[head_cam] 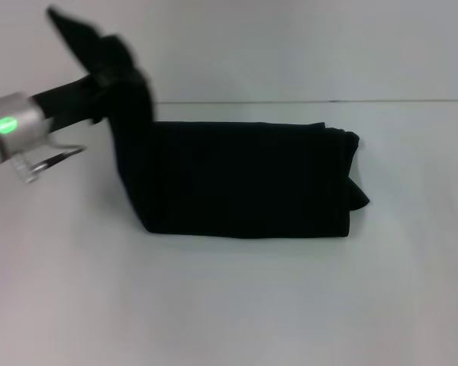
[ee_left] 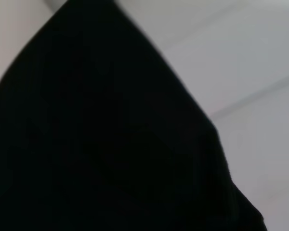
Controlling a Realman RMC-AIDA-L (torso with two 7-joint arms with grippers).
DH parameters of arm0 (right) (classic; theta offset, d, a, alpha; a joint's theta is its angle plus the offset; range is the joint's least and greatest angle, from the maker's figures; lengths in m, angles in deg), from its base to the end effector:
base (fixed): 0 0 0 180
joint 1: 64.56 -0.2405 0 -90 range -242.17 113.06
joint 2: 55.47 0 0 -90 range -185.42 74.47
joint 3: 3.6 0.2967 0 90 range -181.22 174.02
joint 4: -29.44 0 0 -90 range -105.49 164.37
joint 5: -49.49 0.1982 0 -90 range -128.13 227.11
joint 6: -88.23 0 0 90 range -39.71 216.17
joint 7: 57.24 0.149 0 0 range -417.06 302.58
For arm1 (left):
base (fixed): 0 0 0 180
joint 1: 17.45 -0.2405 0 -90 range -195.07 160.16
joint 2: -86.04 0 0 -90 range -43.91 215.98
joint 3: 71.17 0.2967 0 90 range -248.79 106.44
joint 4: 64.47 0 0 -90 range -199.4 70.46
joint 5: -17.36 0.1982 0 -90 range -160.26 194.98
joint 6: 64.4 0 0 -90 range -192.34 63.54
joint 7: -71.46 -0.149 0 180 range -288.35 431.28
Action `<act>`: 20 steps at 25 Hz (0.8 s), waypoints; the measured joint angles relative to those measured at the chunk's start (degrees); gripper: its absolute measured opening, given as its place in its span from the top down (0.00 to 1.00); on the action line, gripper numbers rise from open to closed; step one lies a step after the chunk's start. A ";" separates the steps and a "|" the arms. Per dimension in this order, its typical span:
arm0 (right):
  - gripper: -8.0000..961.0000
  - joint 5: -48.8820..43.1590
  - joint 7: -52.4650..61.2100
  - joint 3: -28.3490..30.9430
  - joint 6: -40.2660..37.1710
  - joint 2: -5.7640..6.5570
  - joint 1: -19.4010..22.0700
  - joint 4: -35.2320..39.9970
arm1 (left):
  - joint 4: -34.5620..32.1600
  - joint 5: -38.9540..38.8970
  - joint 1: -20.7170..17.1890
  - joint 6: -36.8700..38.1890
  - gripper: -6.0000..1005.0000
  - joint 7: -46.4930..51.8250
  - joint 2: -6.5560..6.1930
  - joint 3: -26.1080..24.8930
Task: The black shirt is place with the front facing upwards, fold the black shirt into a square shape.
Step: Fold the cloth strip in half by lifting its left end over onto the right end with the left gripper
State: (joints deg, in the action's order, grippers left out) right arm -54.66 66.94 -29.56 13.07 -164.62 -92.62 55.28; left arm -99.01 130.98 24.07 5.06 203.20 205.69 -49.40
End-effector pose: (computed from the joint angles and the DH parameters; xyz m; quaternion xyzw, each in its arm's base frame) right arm 0.3646 0.3720 0.0712 -0.6279 0.6302 0.4051 0.2110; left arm -0.2611 0.4373 0.0122 -0.6571 -0.6124 -0.4067 0.1666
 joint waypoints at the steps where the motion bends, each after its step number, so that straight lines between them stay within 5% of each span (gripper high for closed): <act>1: 0.37 0.00 0.10 0.04 -0.01 -0.13 0.01 0.00 | -0.44 -0.02 1.35 -0.01 0.97 0.01 0.71 1.21; 4: 0.36 0.00 0.22 0.19 0.10 -0.51 0.02 -0.06 | -0.81 -0.07 3.59 -0.39 0.97 -0.09 2.28 3.49; 5: 0.36 0.00 0.25 0.20 0.16 -0.55 0.02 -0.06 | -0.98 -0.05 5.35 -2.00 0.97 -0.37 3.74 6.78; 7: 0.36 0.00 0.40 0.12 0.30 -0.54 -0.04 -0.08 | -0.34 -0.06 6.84 -5.38 0.97 -0.42 4.39 12.43; 15: 0.36 0.00 0.56 0.18 0.37 -0.45 -0.47 -0.10 | 6.72 -0.09 13.54 -16.19 0.97 -3.61 4.88 42.33; 20: 0.36 0.00 0.58 0.08 0.83 -0.29 -0.48 -0.09 | -0.49 1.61 13.20 -13.60 0.94 -5.95 4.40 61.93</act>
State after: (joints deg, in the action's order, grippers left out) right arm -54.66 67.52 -29.49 13.89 -164.91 -93.09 55.19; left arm -99.50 132.59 37.27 -8.55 197.25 210.09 12.53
